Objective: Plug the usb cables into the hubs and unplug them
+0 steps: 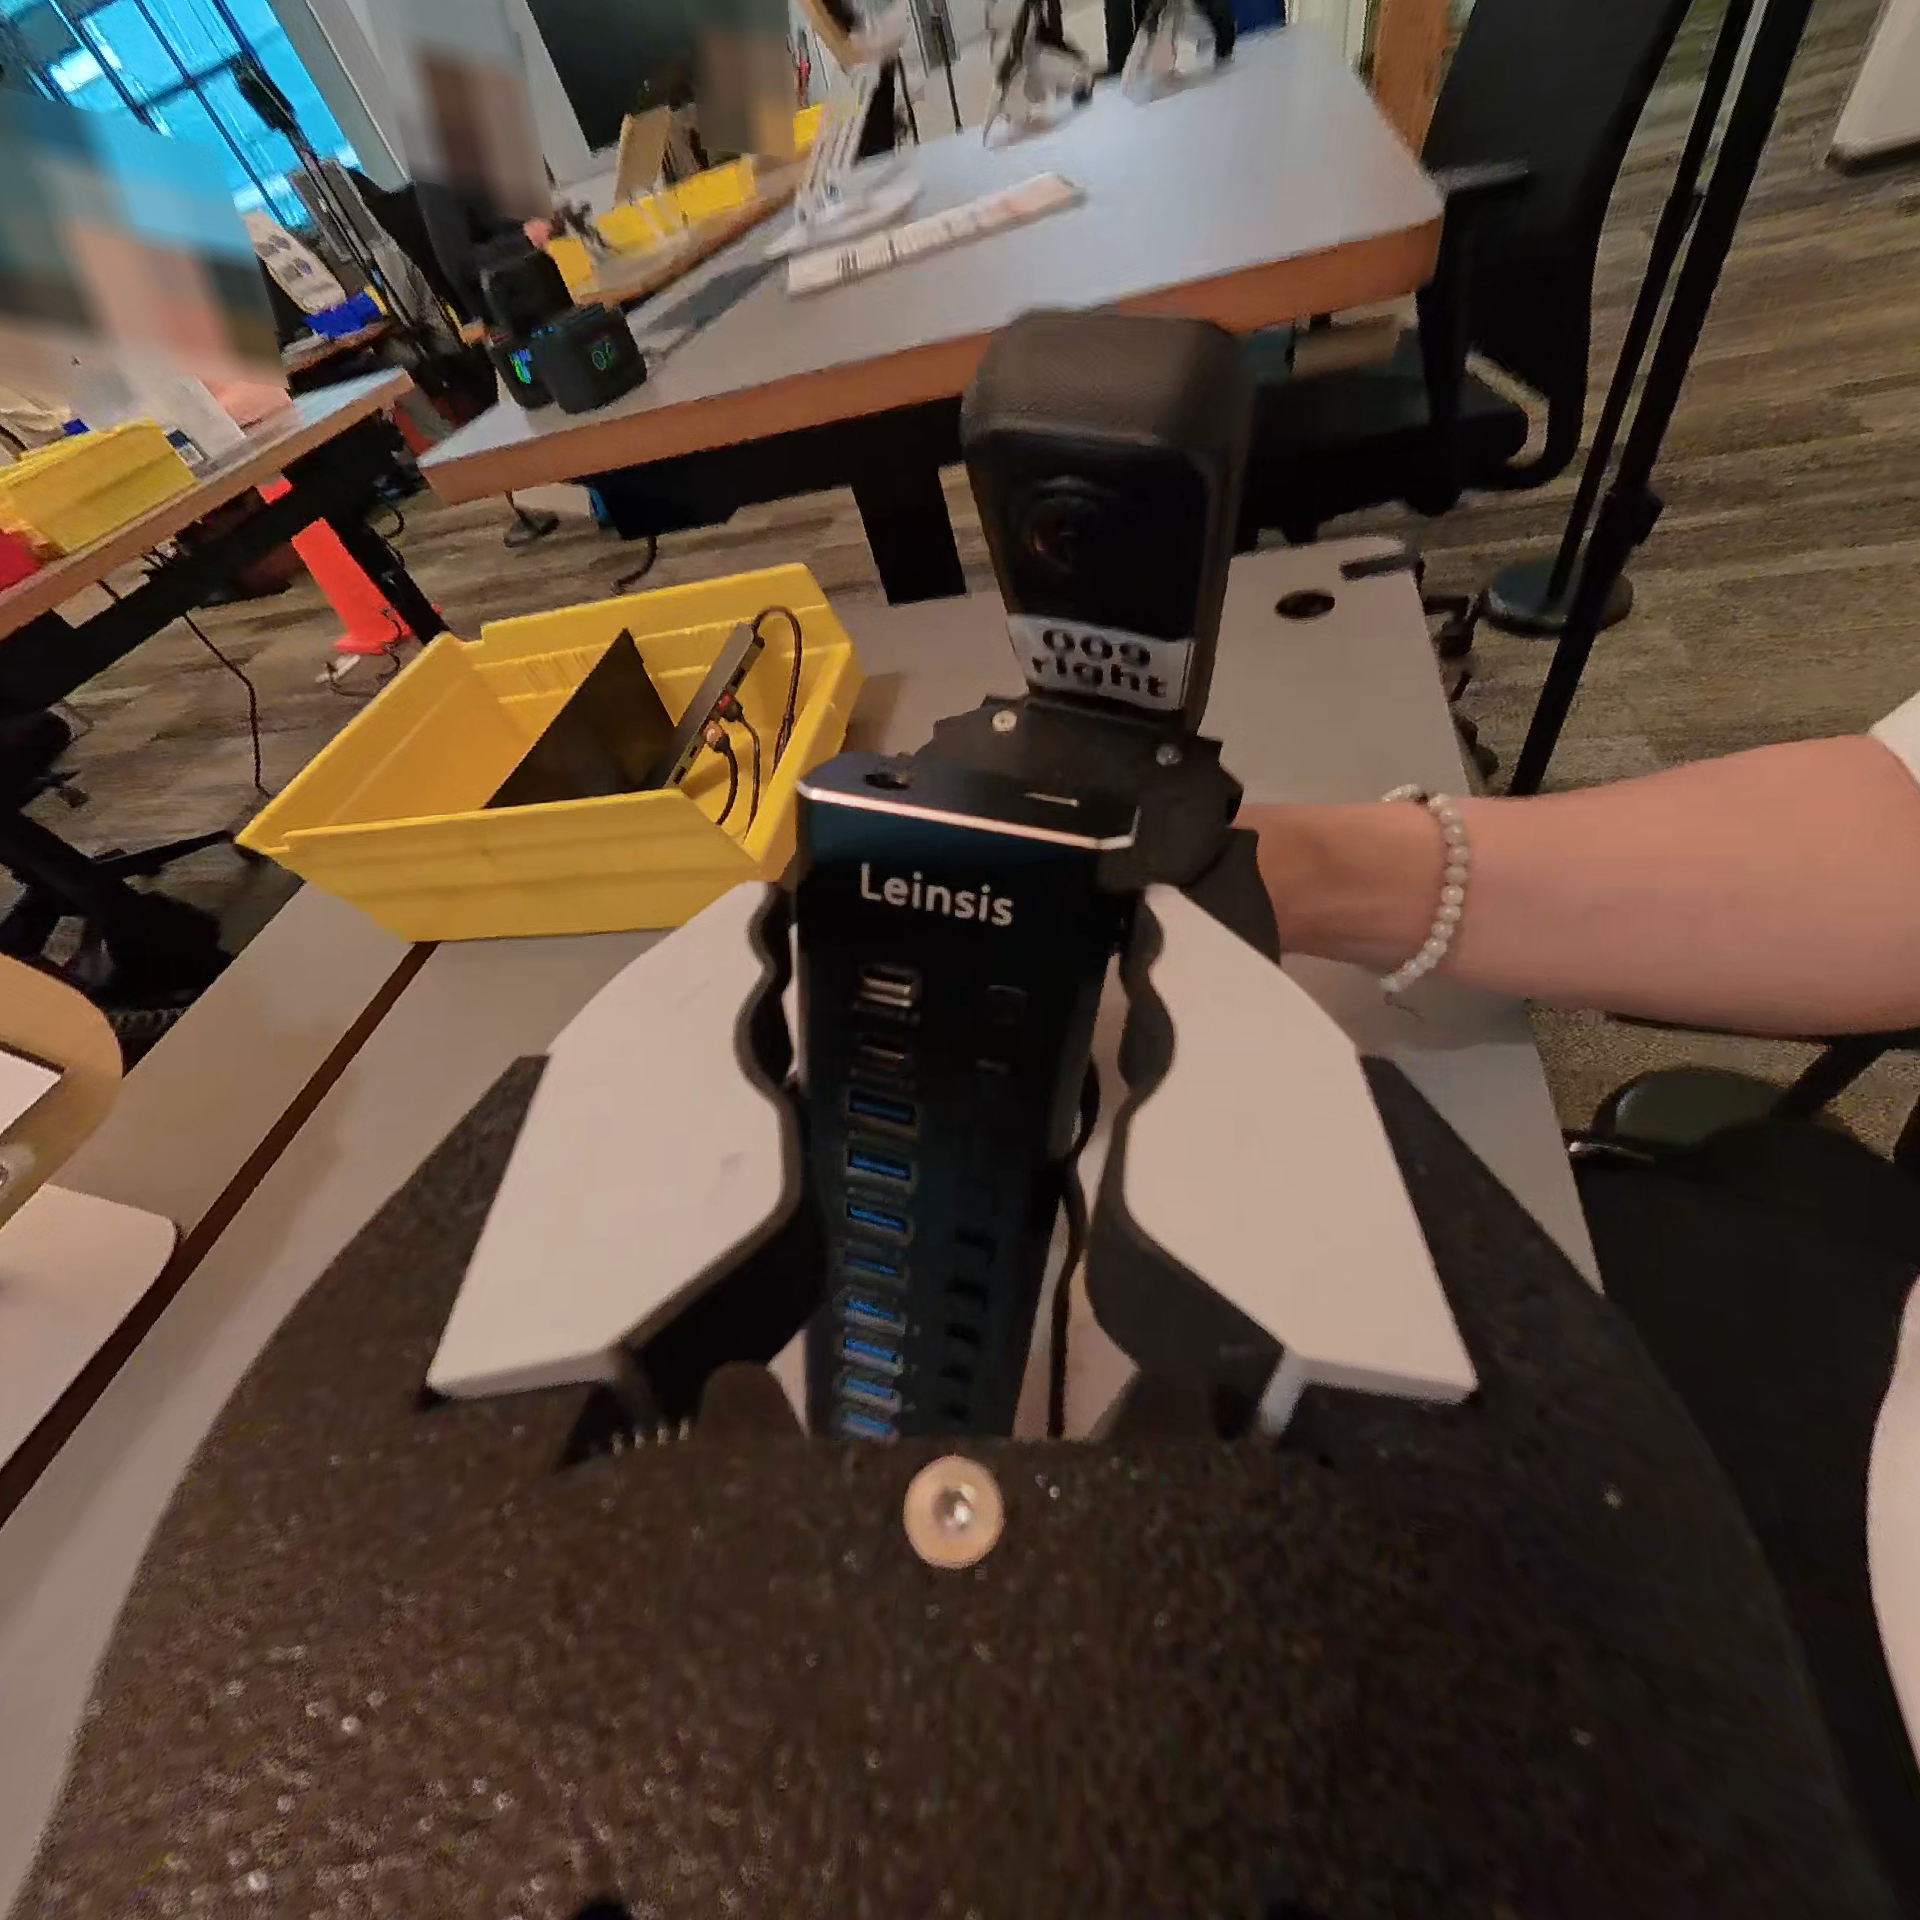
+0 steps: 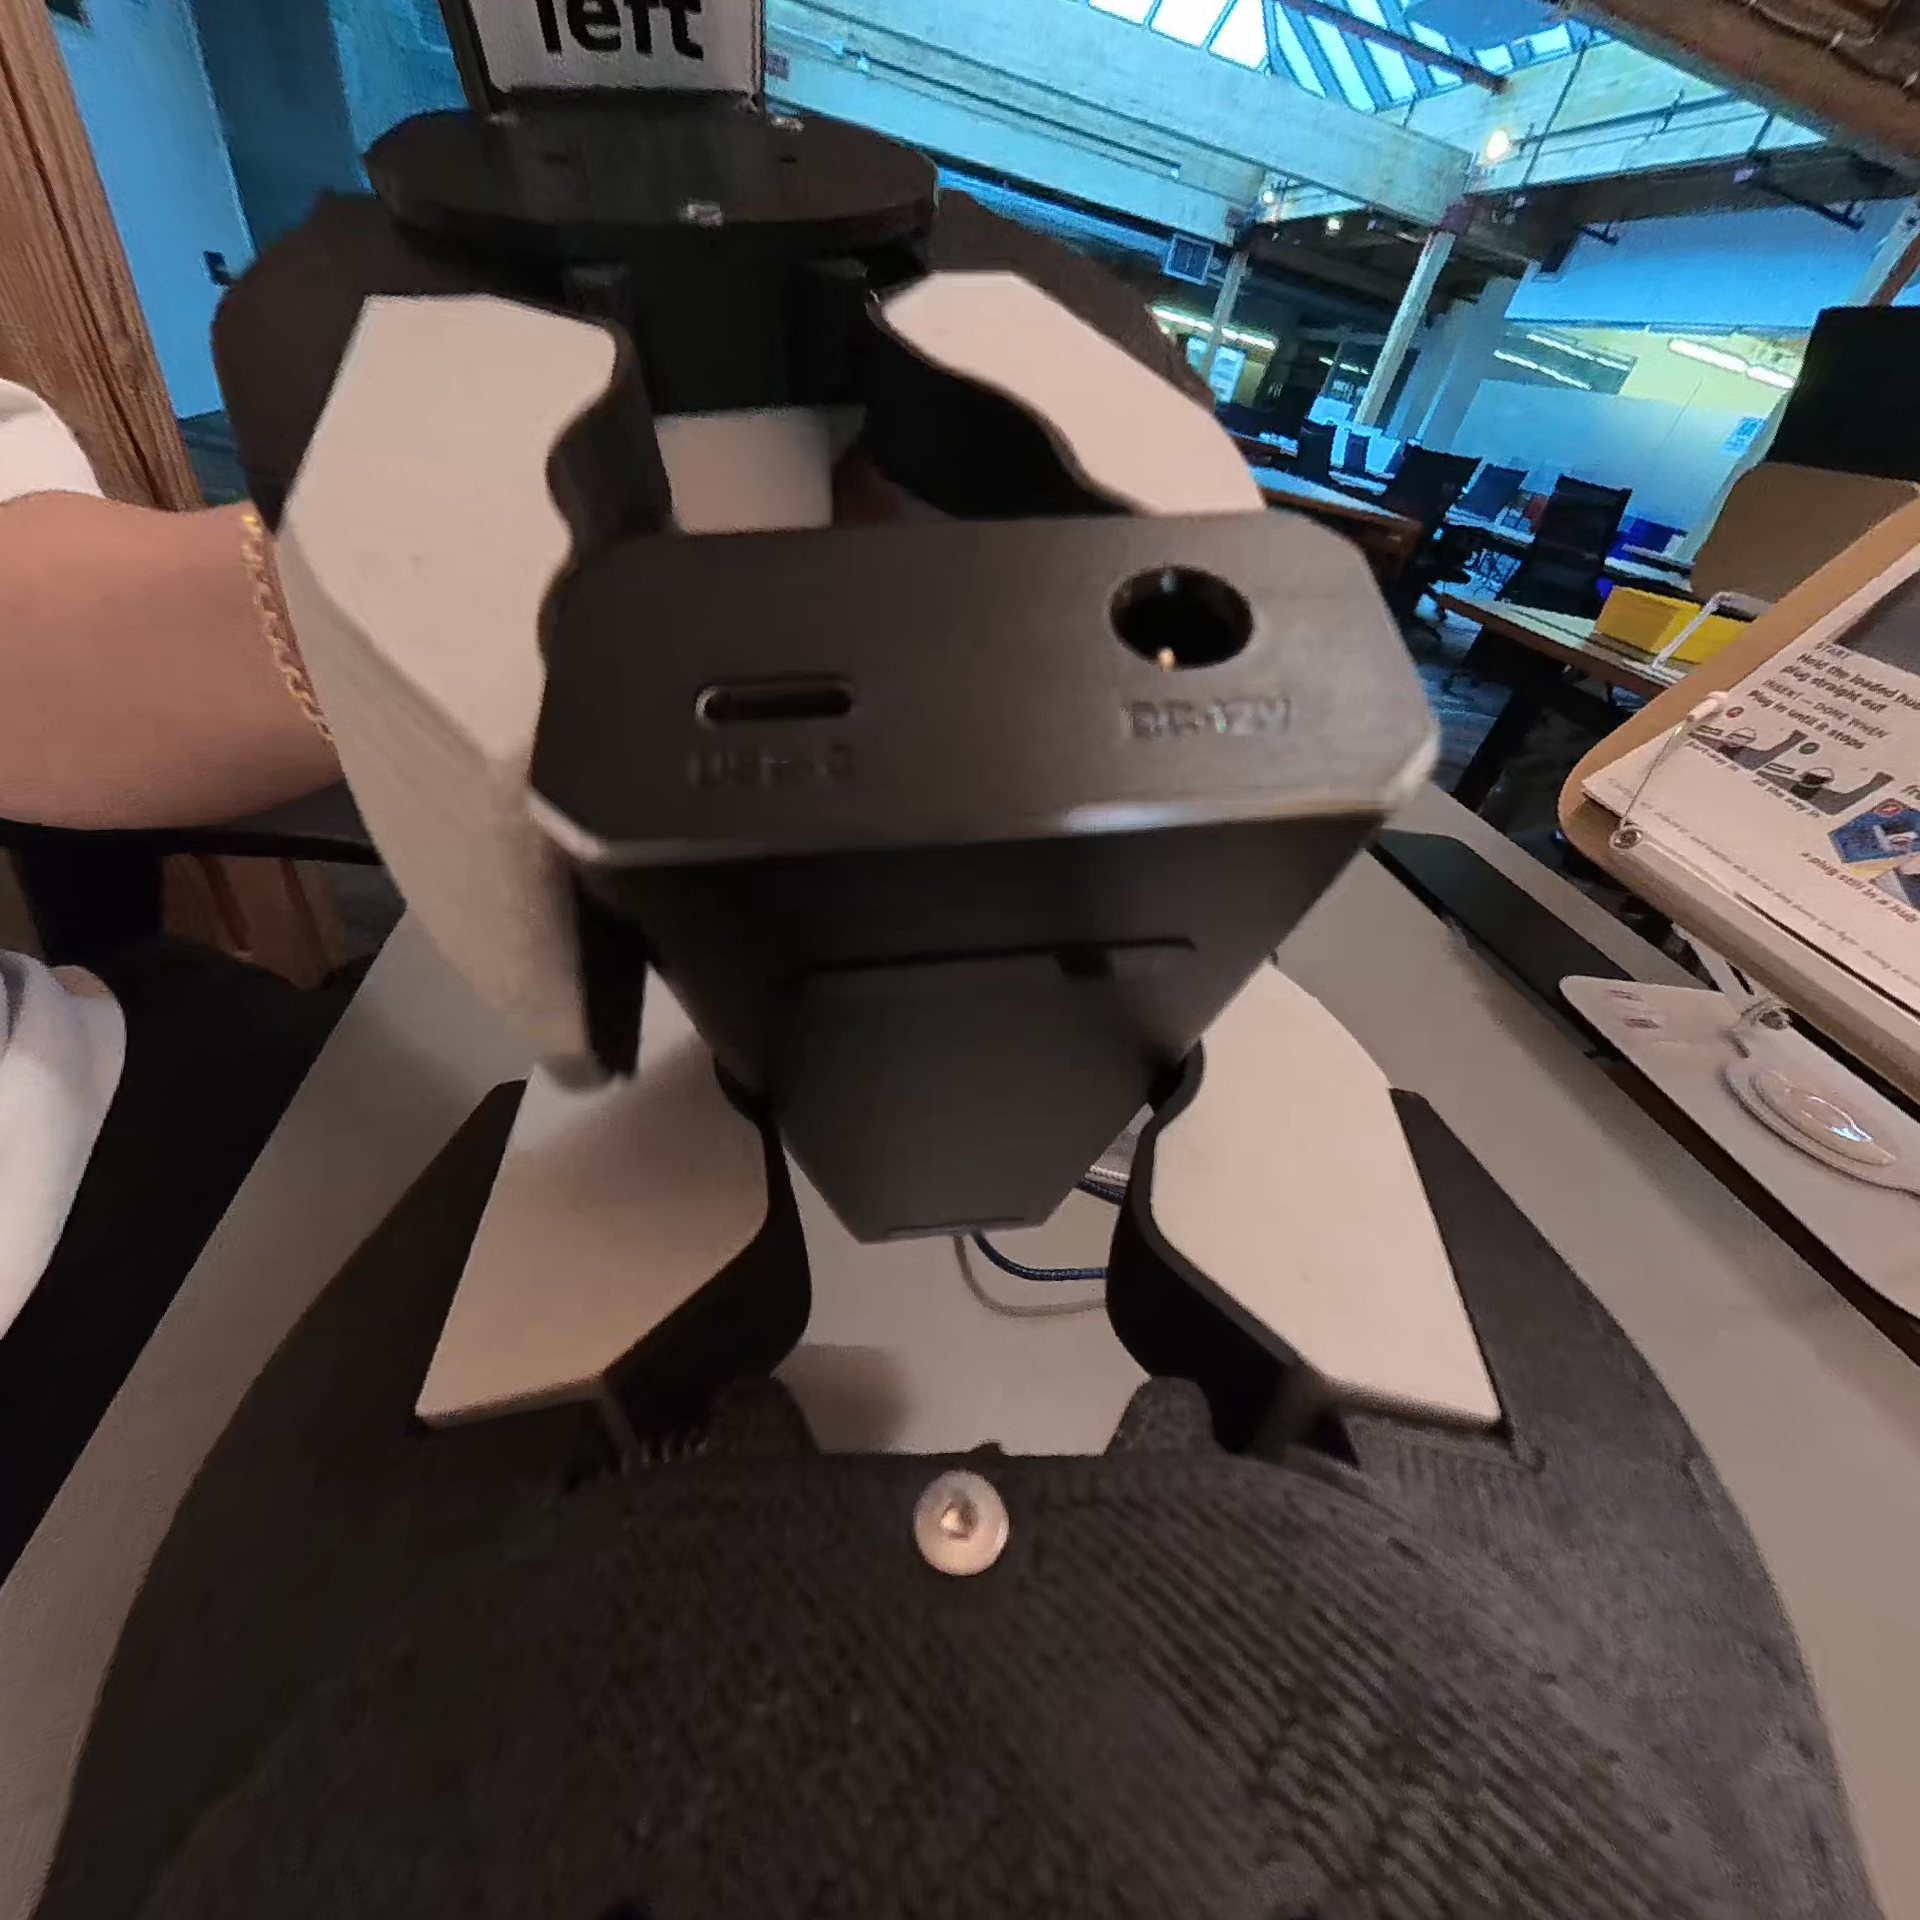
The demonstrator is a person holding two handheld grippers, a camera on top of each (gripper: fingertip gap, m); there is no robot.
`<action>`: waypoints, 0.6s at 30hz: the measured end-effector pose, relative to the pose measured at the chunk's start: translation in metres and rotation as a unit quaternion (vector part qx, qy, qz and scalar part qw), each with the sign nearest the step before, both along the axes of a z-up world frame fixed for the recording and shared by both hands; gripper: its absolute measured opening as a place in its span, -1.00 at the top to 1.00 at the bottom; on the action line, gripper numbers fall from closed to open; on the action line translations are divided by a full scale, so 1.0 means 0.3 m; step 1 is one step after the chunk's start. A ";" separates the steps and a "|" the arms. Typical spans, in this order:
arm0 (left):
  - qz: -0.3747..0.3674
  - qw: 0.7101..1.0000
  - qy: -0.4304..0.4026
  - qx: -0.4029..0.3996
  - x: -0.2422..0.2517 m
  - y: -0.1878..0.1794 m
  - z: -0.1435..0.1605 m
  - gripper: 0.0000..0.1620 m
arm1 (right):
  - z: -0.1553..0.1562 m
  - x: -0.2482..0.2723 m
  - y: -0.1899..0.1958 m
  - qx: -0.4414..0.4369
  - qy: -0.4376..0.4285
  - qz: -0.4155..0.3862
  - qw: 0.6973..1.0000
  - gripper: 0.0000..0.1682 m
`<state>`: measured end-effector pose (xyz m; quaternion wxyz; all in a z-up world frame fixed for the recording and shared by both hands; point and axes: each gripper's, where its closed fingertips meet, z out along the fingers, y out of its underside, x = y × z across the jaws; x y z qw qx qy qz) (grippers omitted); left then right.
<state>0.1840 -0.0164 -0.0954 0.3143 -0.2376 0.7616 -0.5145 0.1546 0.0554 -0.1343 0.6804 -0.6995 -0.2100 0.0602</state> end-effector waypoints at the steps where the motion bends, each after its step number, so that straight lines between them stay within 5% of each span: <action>1: 0.002 1.000 0.006 0.013 0.004 -0.002 -0.014 0.14 | 0.003 -0.011 -0.001 0.001 0.002 0.009 1.000 0.14; 5: 0.001 0.999 0.025 0.030 0.005 -0.007 -0.030 0.24 | -0.014 -0.014 0.007 -0.005 -0.023 0.002 1.000 0.14; 13: -0.034 0.988 0.011 -0.152 0.000 -0.004 0.109 0.24 | 0.090 -0.020 -0.030 0.073 0.110 0.052 0.990 0.10; 15: -0.041 0.988 0.013 -0.148 0.000 -0.018 0.114 0.24 | 0.060 -0.021 -0.009 0.053 0.090 0.036 0.994 -0.01; 18: -0.042 0.990 0.007 -0.133 0.008 -0.024 0.105 0.24 | 0.047 -0.028 0.005 0.046 0.068 0.026 0.996 0.11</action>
